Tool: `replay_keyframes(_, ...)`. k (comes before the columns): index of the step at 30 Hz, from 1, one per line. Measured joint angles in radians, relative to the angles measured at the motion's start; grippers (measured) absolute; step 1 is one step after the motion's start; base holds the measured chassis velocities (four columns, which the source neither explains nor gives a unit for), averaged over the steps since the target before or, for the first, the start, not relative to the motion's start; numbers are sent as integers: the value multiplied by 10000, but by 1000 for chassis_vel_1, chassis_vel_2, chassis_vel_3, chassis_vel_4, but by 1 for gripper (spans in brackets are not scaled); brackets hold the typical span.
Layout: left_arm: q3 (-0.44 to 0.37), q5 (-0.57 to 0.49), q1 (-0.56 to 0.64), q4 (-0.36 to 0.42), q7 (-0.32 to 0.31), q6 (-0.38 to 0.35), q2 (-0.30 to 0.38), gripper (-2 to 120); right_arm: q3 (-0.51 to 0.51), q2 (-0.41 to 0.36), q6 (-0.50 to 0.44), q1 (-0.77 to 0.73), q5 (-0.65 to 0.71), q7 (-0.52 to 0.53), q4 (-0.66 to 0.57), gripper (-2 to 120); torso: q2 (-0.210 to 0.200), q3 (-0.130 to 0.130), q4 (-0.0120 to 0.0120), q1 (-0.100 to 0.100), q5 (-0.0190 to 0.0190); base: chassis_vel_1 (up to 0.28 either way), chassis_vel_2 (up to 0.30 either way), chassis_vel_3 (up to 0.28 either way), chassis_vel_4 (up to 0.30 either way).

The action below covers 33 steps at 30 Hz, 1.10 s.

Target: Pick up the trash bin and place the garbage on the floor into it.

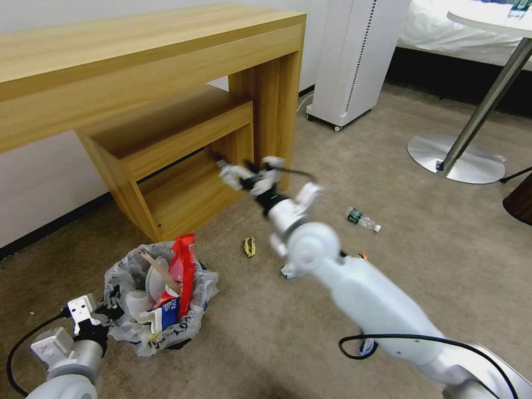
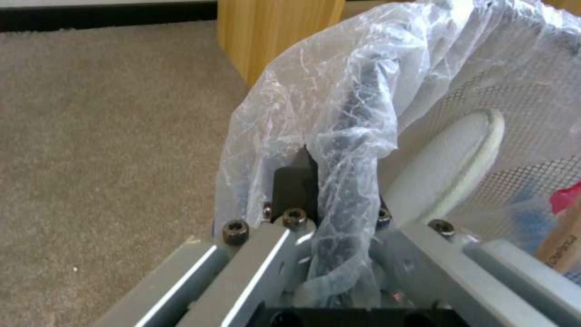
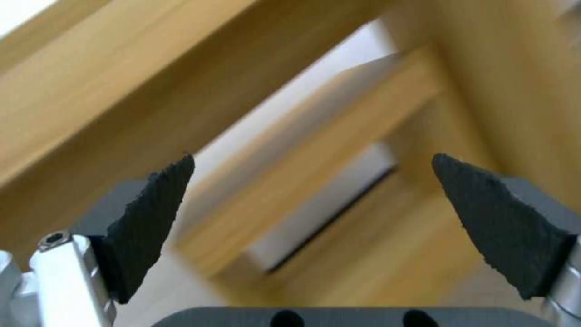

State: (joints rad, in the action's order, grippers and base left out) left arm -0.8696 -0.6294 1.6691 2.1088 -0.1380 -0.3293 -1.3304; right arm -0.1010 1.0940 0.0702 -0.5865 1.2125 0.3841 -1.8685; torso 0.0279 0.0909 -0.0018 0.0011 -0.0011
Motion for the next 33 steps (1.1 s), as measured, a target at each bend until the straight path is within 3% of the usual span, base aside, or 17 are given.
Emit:
replay_keyframes(4,48,-75,-73,-21,-2,-1,115,1,1011,-912,85,-598,-245,36,-218,100,0,0,0,-1,1,0,0,0,0)
replay_keyframes(8,105,-100,-146,-21,-4,-6,124,1,1560,-1208,117,-1046,-401,-41,-388,100,0,0,-1,0,0,0,0,0,0)
replay_keyframes(11,205,-90,-221,-77,5,-12,120,1,2978,-1361,180,-2552,-797,-215,-787,100,0,-1,1,0,1,0,0,0,0)
replay_keyframes(12,205,-90,-221,-77,5,-12,120,1,2978,-1361,180,-2552,-797,-215,-787,100,0,-1,1,0,1,0,0,0,0)
replay_keyframes(15,274,-77,-275,-120,33,-23,133,1,4164,-1220,289,-3894,-923,-143,-1361,100,0,-1,1,0,-1,0,0,0,0)
replay_keyframes(22,390,-5,-368,-249,80,-28,122,1,5401,-667,463,-5884,-1412,-35,-1873,100,0,-2,0,0,0,0,0,0,0)
replay_keyframes(29,384,27,-376,-335,168,10,143,1,5627,33,654,-7144,-1592,685,-1699,100,1,-2,1,-1,-1,0,0,0,0)
replay_keyframes(33,394,33,-380,-385,173,25,105,1,5808,522,1005,-7587,-1039,1121,-1354,100,0,-1,1,0,-2,0,0,0,0)
